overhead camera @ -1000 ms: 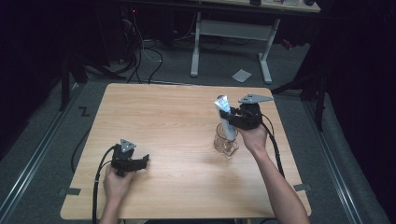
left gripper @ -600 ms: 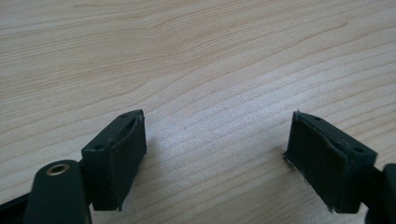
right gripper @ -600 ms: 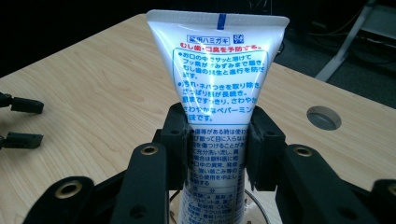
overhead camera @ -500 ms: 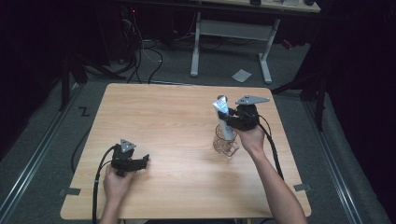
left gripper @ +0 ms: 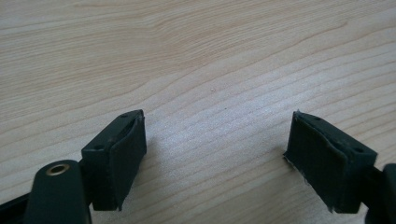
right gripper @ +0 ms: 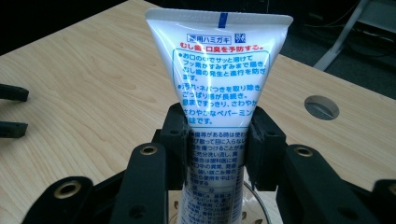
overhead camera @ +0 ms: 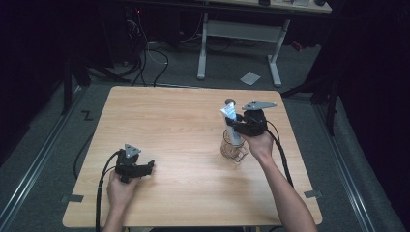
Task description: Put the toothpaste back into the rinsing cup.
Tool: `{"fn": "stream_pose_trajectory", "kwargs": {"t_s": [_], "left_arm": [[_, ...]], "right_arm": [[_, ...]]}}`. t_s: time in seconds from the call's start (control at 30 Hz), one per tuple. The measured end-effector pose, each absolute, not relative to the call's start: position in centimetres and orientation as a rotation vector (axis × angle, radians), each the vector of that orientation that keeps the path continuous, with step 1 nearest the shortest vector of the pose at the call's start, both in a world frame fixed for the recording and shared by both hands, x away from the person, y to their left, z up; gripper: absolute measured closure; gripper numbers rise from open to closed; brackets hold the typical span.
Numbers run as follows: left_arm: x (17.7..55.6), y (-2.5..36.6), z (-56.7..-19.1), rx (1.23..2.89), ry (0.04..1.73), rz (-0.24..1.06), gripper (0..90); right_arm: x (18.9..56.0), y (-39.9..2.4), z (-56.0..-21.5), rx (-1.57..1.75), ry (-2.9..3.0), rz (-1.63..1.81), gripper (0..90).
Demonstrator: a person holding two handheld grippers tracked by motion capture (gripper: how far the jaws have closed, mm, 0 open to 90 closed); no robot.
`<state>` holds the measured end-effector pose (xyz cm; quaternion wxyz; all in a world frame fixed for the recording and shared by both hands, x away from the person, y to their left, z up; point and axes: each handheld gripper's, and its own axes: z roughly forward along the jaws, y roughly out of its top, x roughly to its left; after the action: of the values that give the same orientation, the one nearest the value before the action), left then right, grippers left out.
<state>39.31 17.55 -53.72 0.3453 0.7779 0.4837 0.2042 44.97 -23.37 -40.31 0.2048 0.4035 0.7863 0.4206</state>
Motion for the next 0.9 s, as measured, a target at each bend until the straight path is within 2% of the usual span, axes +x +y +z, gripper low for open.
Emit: {"fn": "stream_pose_trajectory", "kwargs": {"t_s": [0.9], "left_arm": [[39.31,17.55,-53.71,2.02,1.256,0.53,20.2]], "right_arm": [[44.9,-23.0,-41.25,1.11,2.237,1.119,64.1]]}}
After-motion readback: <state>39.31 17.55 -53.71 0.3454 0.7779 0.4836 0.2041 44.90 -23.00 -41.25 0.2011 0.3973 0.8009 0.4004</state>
